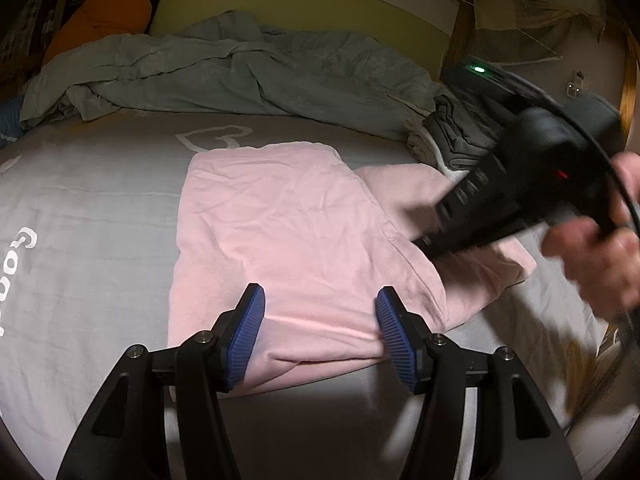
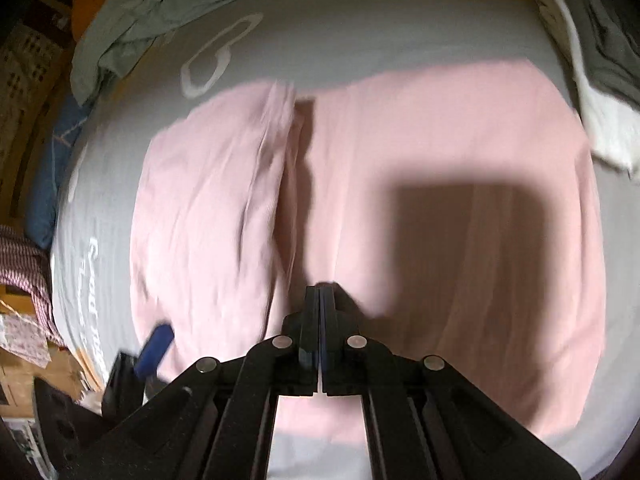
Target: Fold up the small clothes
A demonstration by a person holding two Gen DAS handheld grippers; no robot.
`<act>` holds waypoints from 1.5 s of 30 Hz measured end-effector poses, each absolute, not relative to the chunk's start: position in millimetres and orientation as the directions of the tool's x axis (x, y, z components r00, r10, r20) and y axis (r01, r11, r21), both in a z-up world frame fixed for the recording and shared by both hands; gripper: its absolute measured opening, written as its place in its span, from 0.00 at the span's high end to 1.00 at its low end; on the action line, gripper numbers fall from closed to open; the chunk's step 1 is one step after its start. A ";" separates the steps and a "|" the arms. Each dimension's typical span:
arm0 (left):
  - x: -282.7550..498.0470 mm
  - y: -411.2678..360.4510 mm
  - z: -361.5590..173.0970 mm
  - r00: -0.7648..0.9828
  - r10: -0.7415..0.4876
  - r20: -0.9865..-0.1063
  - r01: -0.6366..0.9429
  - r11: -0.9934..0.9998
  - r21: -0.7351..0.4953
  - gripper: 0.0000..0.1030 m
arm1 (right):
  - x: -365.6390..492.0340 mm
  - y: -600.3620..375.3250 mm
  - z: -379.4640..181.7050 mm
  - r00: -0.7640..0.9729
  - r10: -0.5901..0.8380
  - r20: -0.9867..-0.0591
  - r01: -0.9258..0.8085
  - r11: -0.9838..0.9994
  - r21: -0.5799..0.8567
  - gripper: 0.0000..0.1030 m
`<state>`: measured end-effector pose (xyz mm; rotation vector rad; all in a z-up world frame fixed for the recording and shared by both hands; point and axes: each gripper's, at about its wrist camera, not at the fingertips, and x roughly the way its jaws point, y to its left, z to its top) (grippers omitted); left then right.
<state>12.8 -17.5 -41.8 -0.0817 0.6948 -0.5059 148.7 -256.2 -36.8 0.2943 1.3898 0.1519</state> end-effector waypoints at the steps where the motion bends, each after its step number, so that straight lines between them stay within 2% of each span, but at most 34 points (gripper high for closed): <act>1: 12.8 -17.6 -41.8 0.653 -0.472 -0.593 0.419 0.877 -0.236 0.44 | 141.5 -257.2 -36.5 0.180 0.266 -0.947 0.081 0.955 0.284 1.00; 4: 12.7 -17.6 -42.2 0.653 -0.469 -0.595 0.419 0.878 -0.233 0.44 | 122.5 -248.3 -32.4 0.211 0.214 -0.954 0.087 0.968 0.236 1.00; 7: 11.5 -18.1 -42.7 0.652 -0.468 -0.596 0.420 0.878 -0.230 0.44 | 107.7 -246.8 -33.6 0.216 0.234 -0.948 0.110 0.959 0.262 1.00; 14: 11.6 -18.2 -43.0 0.651 -0.469 -0.597 0.422 0.877 -0.230 0.43 | 58.8 -253.3 -35.1 0.283 0.173 -0.944 0.072 0.977 0.200 1.00; 17: 11.8 -18.5 -42.9 0.650 -0.469 -0.598 0.422 0.877 -0.229 0.43 | 43.2 -251.7 -40.5 0.270 0.193 -0.943 0.069 0.973 0.219 1.00; 22: 11.8 -18.1 -42.9 0.650 -0.471 -0.596 0.423 0.876 -0.231 0.43 | 15.6 -241.6 -37.6 0.299 0.121 -0.947 0.051 0.989 0.142 1.00; 24: 11.8 -17.0 -42.3 0.649 -0.479 -0.592 0.426 0.873 -0.239 0.43 | 6.7 -245.8 -30.8 0.296 0.195 -0.935 0.084 0.970 0.229 1.00; 26: 11.7 -15.3 -42.1 0.647 -0.488 -0.586 0.429 0.868 -0.249 0.43 | -4.8 -264.1 -18.6 0.368 0.322 -0.872 0.135 0.910 0.393 1.00; 27: 11.7 -14.5 -41.9 0.645 -0.492 -0.584 0.430 0.866 -0.254 0.43 | -10.4 -275.3 -11.5 0.414 0.334 -0.847 0.156 0.890 0.428 1.00; 28: 11.7 -13.6 -41.6 0.645 -0.497 -0.581 0.432 0.864 -0.259 0.43 | -15.2 -286.9 -4.1 0.472 0.324 -0.820 0.182 0.874 0.450 0.96; 30: 10.5 -9.9 -40.4 0.651 -0.505 -0.566 0.434 0.860 -0.269 0.43 | -25.0 -308.5 5.5 0.566 0.239 -0.789 0.248 0.863 0.440 0.80; 31: 8.1 -7.6 -39.1 0.662 -0.507 -0.553 0.432 0.860 -0.272 0.43 | -31.4 -321.4 7.2 0.602 0.196 -0.774 0.292 0.848 0.442 0.67; 32: 6.9 -6.4 -38.2 0.667 -0.507 -0.546 0.432 0.860 -0.272 0.43 | -37.8 -334.9 5.2 0.622 0.181 -0.761 0.332 0.820 0.467 0.62; 37: 7.2 -10.6 -37.5 0.679 -0.487 -0.550 0.423 0.871 -0.250 0.43 | -49.1 -366.7 -23.0 0.631 0.280 -0.723 0.359 0.721 0.593 0.61; 40: 7.2 -9.9 -37.0 0.678 -0.495 -0.543 0.426 0.867 -0.259 0.43 | -45.6 -367.8 -41.5 0.635 0.306 -0.710 0.383 0.673 0.633 0.53; 45: 1.7 6.4 -24.3 0.691 -0.546 -0.473 0.430 0.837 -0.339 0.44 | -36.1 -379.9 -67.0 0.733 0.255 -0.630 0.415 0.567 0.712 0.53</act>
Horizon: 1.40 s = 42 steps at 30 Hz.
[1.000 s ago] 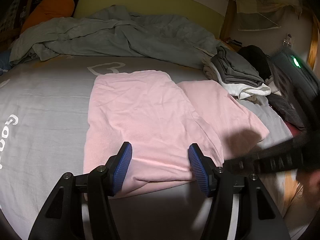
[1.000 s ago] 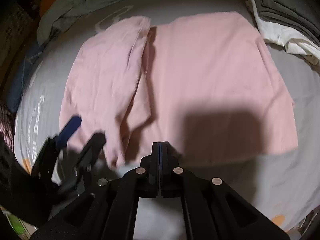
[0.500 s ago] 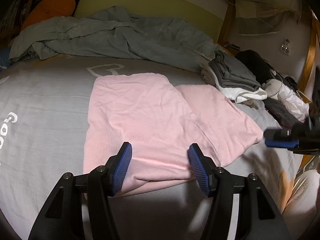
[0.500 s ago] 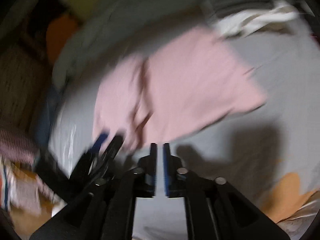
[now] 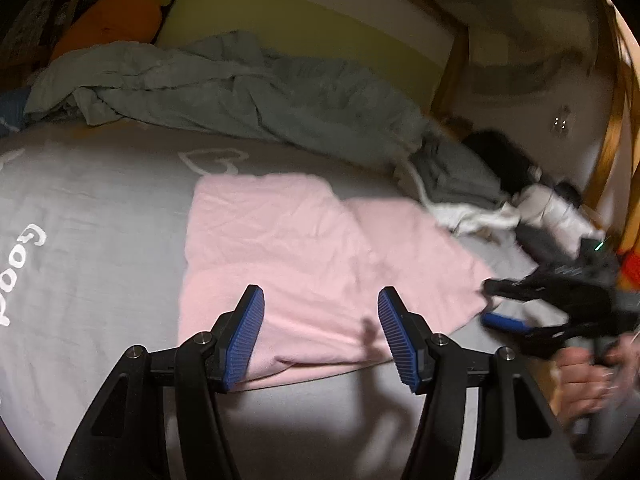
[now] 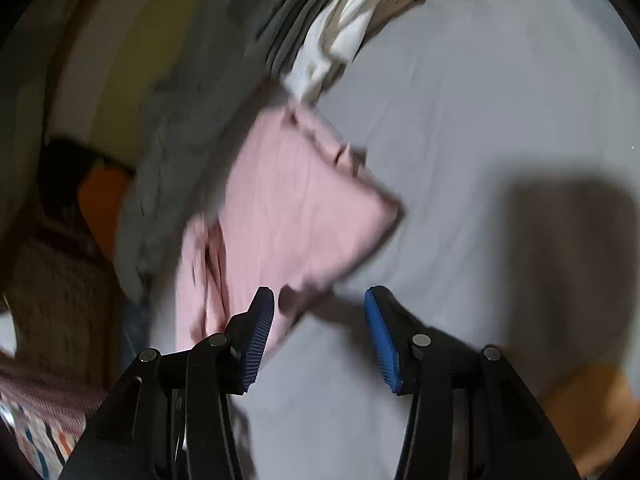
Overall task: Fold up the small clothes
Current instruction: 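Grasp the pink shirt end with the right tool and fold it over, then open the right tool and release the folded shirt into a bundle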
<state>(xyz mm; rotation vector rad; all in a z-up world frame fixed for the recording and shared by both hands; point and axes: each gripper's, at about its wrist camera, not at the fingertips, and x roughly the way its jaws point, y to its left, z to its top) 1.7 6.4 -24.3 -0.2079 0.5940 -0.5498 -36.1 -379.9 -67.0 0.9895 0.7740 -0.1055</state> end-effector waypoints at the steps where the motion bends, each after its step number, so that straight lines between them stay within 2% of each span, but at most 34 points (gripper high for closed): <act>1: 0.4 9.9 -18.9 0.705 -0.546 -0.453 0.426 0.836 -0.345 0.44 | -35.3 -383.7 -68.0 0.754 0.227 -0.616 0.418 0.557 0.717 0.53; 4: -0.2 17.5 -4.4 0.736 -0.530 -0.421 0.411 0.844 -0.344 0.44 | -28.9 -395.0 -65.8 0.792 0.158 -0.590 0.423 0.555 0.716 0.53; 10: 8.9 41.6 5.0 0.759 -0.518 -0.395 0.346 0.834 -0.429 0.45 | -2.3 -395.2 -51.4 0.772 0.015 -0.636 0.473 0.655 0.590 0.53; 12: 5.9 47.9 7.9 0.772 -0.516 -0.371 0.347 0.832 -0.434 0.45 | 1.7 -393.1 -48.5 0.766 -0.016 -0.643 0.488 0.665 0.565 0.66; 13: 4.0 50.5 9.9 0.784 -0.511 -0.353 0.351 0.833 -0.428 0.45 | 3.6 -390.4 -47.2 0.767 -0.017 -0.642 0.482 0.675 0.558 0.82; 14: 2.8 51.7 11.0 0.792 -0.500 -0.351 0.345 0.840 -0.419 0.45 | 5.2 -388.6 -44.7 0.777 0.001 -0.630 0.453 0.694 0.559 0.89; 20: -1.9 75.7 34.9 0.832 -0.469 -0.297 0.311 0.837 -0.451 0.45 | 10.8 -349.8 0.3 0.844 0.092 -0.529 0.243 0.814 0.528 0.91; 25: -17.3 67.0 66.9 0.923 -0.221 -0.316 0.180 0.971 -0.155 0.45 | 29.9 -273.6 36.2 0.837 0.192 -0.513 0.053 0.904 0.425 0.91; 27: -20.0 69.8 70.7 0.932 -0.188 -0.309 0.158 0.980 -0.121 0.45 | 35.4 -236.7 40.3 0.828 0.224 -0.513 -0.017 0.926 0.378 0.91; 32: -18.9 80.3 68.6 0.931 -0.167 -0.325 0.131 0.983 -0.129 0.45 | 45.1 -172.1 13.0 0.767 0.271 -0.582 -0.080 0.940 0.331 0.91; 36: -18.6 95.0 64.6 0.922 -0.186 -0.340 0.119 0.971 -0.208 0.44 | 46.9 -160.9 -14.7 0.722 0.276 -0.635 -0.044 0.934 0.355 0.91; 42: -14.6 108.0 63.4 0.913 -0.202 -0.353 0.099 0.952 -0.289 0.44 | 30.6 -151.3 13.9 0.792 0.273 -0.546 -0.096 0.939 0.331 0.91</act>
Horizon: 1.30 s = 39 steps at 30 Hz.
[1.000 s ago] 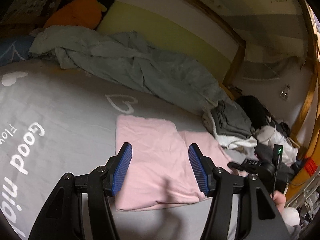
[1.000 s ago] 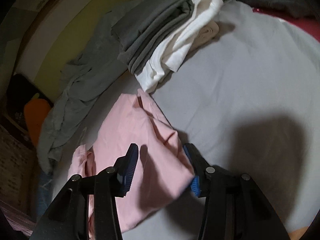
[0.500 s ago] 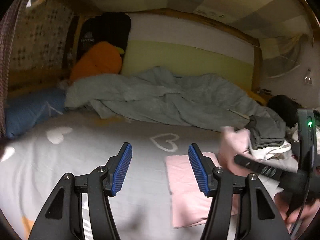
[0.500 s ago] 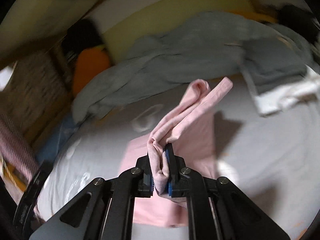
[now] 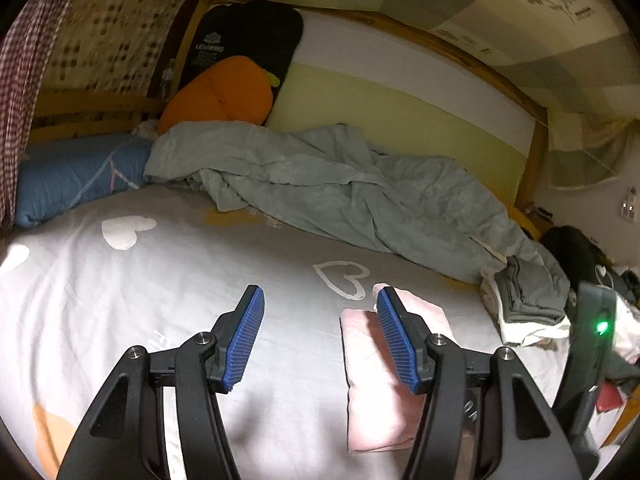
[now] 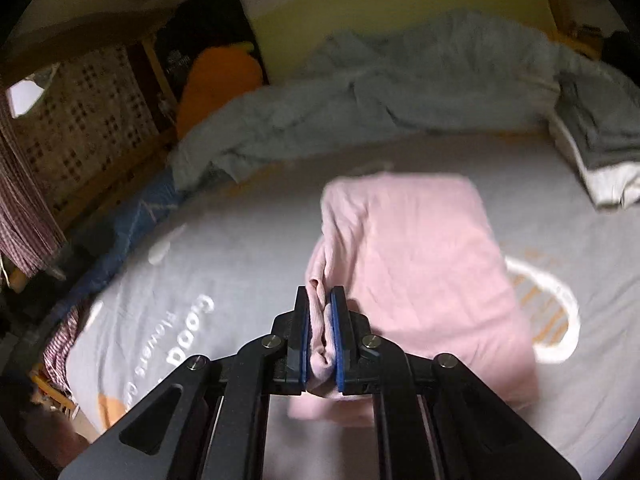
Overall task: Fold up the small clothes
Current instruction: 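Open the right tool and release the folded shirt into a bundle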
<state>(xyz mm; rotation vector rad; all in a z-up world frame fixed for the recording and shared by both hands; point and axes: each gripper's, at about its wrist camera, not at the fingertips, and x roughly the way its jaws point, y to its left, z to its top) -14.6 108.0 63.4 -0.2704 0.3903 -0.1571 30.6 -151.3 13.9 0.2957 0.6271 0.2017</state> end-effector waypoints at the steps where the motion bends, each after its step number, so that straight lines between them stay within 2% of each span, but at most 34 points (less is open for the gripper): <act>1: -14.6 109.3 63.3 0.914 -0.203 -0.352 0.098 0.951 -0.293 0.44 | 30.3 -152.1 18.5 0.799 0.276 -0.534 -0.099 0.937 0.336 0.91; 11: -13.2 109.8 63.0 0.914 -0.189 -0.359 0.083 0.953 -0.290 0.44 | 29.0 -134.8 12.5 0.769 0.338 -0.543 -0.151 0.921 0.360 0.94; 16: -13.4 111.1 64.2 0.911 -0.196 -0.363 0.087 0.952 -0.294 0.44 | 29.6 -119.6 6.0 0.767 0.300 -0.566 -0.155 0.944 0.290 0.94; 19: -12.2 110.8 63.3 0.905 -0.205 -0.373 0.092 0.950 -0.298 0.44 | 30.0 -127.0 -8.3 0.738 0.326 -0.590 -0.142 0.931 0.338 0.94; 25: -2.0 113.3 51.0 0.858 -0.299 -0.419 0.134 0.916 -0.379 0.43 | 11.5 -133.1 -33.1 0.695 0.321 -0.644 -0.168 0.943 0.289 0.94; 28: 4.5 114.7 42.6 0.809 -0.406 -0.424 0.183 0.861 -0.475 0.42 | -9.9 -144.2 -32.3 0.665 0.349 -0.660 -0.183 0.933 0.310 0.94; 31: 15.0 110.0 32.1 0.748 -0.513 -0.421 0.233 0.797 -0.557 0.43 | -36.7 -151.6 -13.9 0.701 0.349 -0.622 -0.220 0.935 0.277 0.94; 34: 18.8 95.4 38.1 0.792 -0.426 -0.438 0.199 0.857 -0.475 0.44 | -50.7 -175.4 3.9 0.771 0.290 -0.567 -0.155 0.949 0.274 0.94; 35: 21.8 89.0 41.7 0.789 -0.442 -0.426 0.231 0.857 -0.461 0.44 | -49.7 -187.0 6.9 0.797 0.262 -0.544 -0.117 0.951 0.287 0.94; 37: 40.7 73.1 42.9 0.722 -0.535 -0.438 0.312 0.817 -0.484 0.42 | -42.3 -202.5 6.8 0.830 0.198 -0.522 -0.050 0.958 0.283 0.94; 39: 67.4 56.9 30.9 0.613 -0.606 -0.507 0.335 0.780 -0.528 0.42 | -30.8 -209.7 3.1 0.834 0.175 -0.524 -0.030 0.961 0.274 0.94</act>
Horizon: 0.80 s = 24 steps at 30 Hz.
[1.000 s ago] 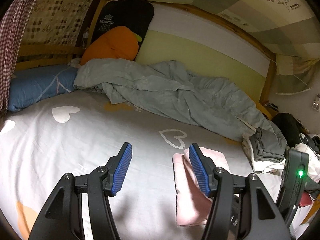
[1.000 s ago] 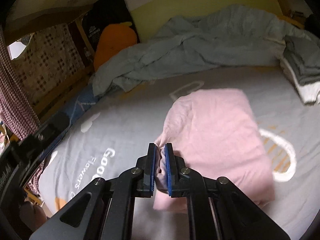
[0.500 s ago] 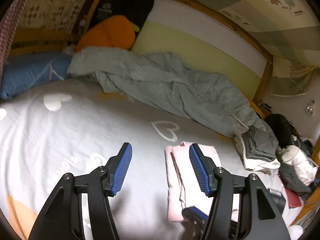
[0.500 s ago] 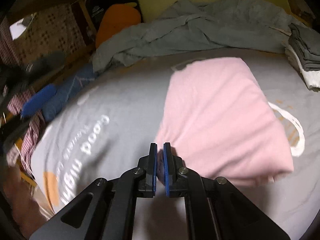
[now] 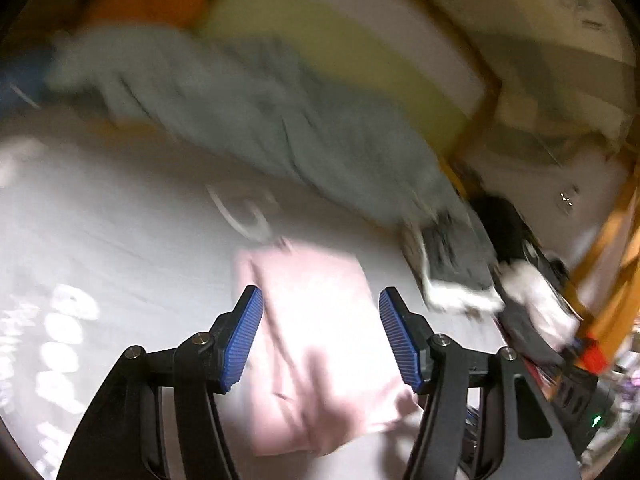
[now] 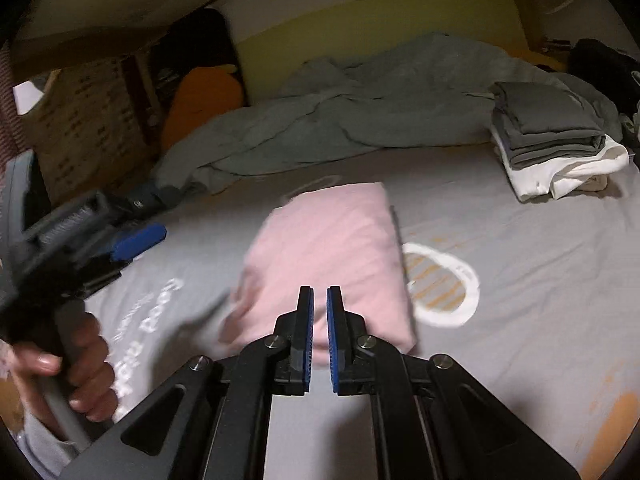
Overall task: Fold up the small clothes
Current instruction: 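Open the right tool and release the folded shirt into a bundle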
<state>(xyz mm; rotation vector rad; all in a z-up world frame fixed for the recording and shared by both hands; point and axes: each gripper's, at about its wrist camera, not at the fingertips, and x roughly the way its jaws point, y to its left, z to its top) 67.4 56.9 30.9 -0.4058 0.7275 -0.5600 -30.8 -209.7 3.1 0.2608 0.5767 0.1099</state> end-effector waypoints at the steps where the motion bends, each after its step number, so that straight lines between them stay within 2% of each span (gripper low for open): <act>1: 80.9 49.9 21.6 0.571 -0.610 -0.549 0.311 0.780 -0.543 0.42 | -27.5 -209.9 1.6 0.838 0.168 -0.519 -0.029 0.964 0.265 0.94; 3: 101.1 41.2 5.6 0.516 -0.614 -0.597 0.269 0.778 -0.567 0.44 | -30.6 -205.0 -1.3 0.847 0.158 -0.508 -0.042 0.972 0.232 0.94; 5: 115.5 39.2 -8.9 0.473 -0.674 -0.567 0.249 0.720 -0.648 0.44 | -38.1 -198.8 -6.8 0.850 0.159 -0.503 -0.066 0.978 0.198 0.94; 6: 120.5 39.0 -14.9 0.456 -0.704 -0.545 0.236 0.686 -0.688 0.49 | -41.7 -196.3 -11.1 0.845 0.156 -0.511 -0.073 0.981 0.178 0.94; 8: 125.6 37.1 -22.5 0.434 -0.735 -0.520 0.222 0.647 -0.729 0.71 | -46.5 -195.0 -18.7 0.837 0.147 -0.528 -0.069 0.984 0.165 0.94; 9: 125.8 35.0 -22.9 0.434 -0.734 -0.522 0.228 0.650 -0.725 0.96 | -47.0 -196.3 -21.8 0.829 0.147 -0.539 -0.064 0.984 0.169 0.94; 10: 123.4 32.3 -20.7 0.444 -0.723 -0.530 0.242 0.666 -0.706 1.00 | -46.4 -197.8 -22.8 0.823 0.152 -0.547 -0.063 0.982 0.178 0.94; 15: 107.8 40.4 14.8 0.538 -0.656 -0.529 0.291 0.734 -0.613 1.00 | -42.0 -211.2 -19.0 0.821 0.169 -0.545 -0.044 0.971 0.234 0.94; 17: 109.3 39.3 23.9 0.550 -0.604 -0.576 0.286 0.785 -0.550 1.00 | -43.1 -212.3 -15.7 0.828 0.175 -0.533 -0.053 0.970 0.237 0.94; 21: 117.6 39.9 18.1 0.539 -0.547 -0.641 0.266 0.832 -0.486 1.00 | -47.0 -205.8 -12.1 0.827 0.237 -0.509 -0.111 0.958 0.266 0.94; 24: 120.0 50.1 10.4 0.539 -0.528 -0.656 0.251 0.844 -0.473 1.00 | -43.7 -193.1 -12.5 0.823 0.253 -0.508 -0.144 0.959 0.244 0.94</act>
